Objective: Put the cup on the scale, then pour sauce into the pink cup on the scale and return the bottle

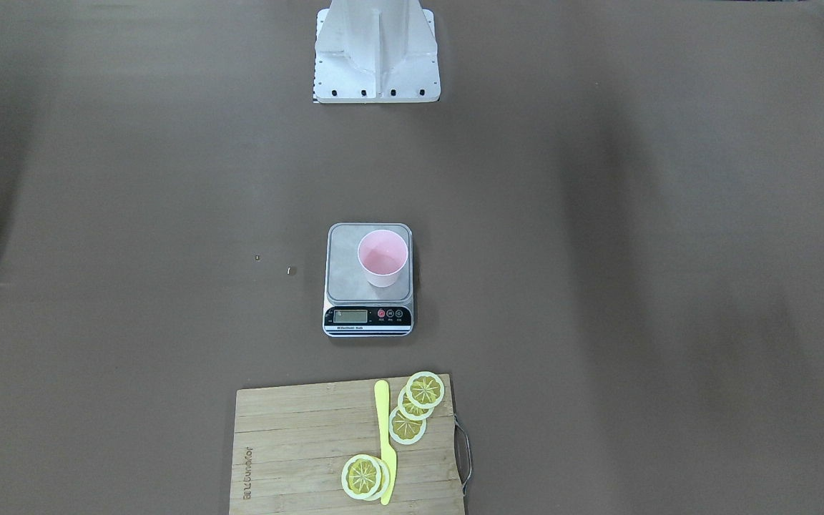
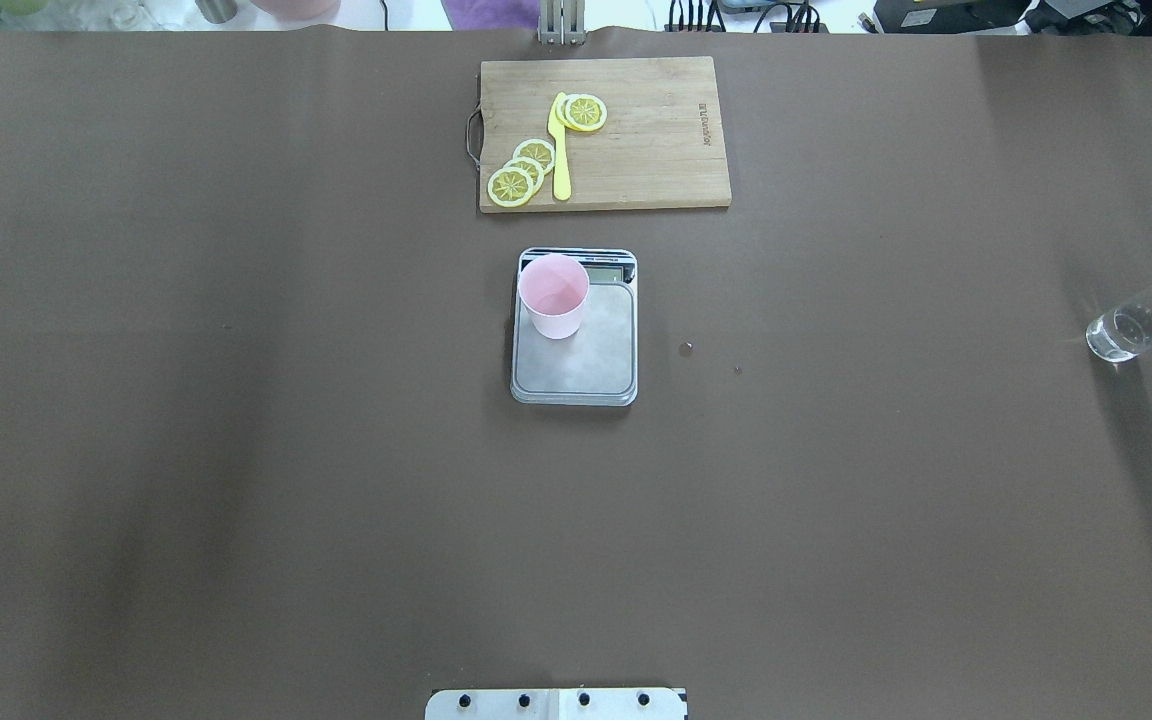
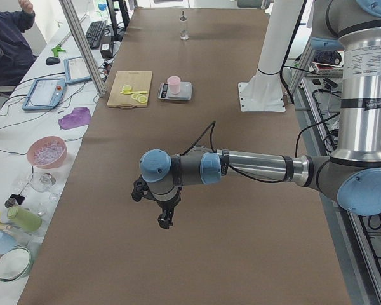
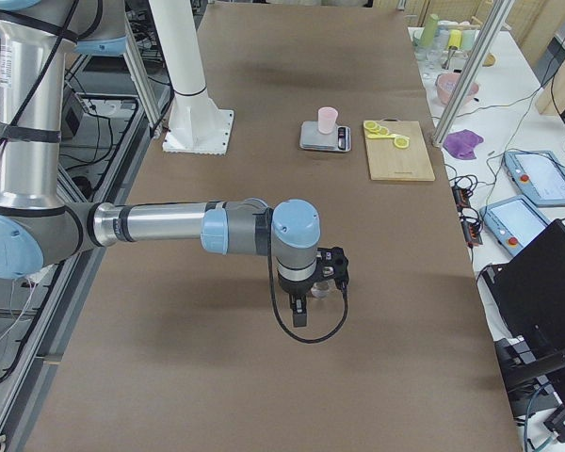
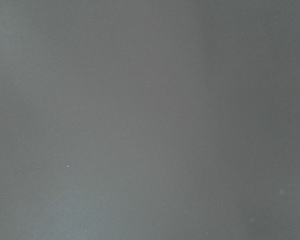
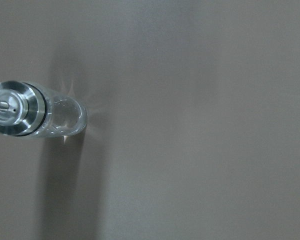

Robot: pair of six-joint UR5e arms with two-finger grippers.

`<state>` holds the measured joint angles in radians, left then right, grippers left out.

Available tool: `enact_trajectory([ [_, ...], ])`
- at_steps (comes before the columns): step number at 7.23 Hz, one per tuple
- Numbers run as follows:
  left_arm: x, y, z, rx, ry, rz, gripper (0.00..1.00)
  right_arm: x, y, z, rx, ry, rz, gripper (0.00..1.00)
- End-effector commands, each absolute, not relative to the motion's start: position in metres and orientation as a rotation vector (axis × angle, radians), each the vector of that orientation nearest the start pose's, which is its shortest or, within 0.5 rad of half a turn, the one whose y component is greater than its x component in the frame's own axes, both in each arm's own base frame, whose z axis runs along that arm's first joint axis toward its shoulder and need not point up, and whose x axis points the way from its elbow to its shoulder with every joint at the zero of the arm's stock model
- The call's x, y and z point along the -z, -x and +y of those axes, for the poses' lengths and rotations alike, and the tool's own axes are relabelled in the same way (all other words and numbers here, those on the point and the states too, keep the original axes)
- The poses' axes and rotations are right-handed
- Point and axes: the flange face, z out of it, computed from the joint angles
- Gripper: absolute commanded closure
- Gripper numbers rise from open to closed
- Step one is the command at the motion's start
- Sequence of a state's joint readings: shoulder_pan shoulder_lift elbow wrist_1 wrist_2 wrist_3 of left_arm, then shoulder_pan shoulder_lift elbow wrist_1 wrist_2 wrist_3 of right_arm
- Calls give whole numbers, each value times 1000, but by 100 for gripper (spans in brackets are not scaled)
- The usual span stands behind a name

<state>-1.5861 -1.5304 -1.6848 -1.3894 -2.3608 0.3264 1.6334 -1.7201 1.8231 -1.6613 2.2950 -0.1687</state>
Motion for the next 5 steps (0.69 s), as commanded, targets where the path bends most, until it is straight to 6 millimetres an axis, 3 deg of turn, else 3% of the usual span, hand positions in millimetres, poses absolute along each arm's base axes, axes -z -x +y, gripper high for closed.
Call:
enact_trajectory([
  [1, -643, 70, -465, -255, -43, 794, 2, -614, -93, -423, 108, -98, -719, 0],
  [5, -642, 70, -465, -257, -45, 794, 2, -607, -94, -423, 112, -113, -716, 0],
])
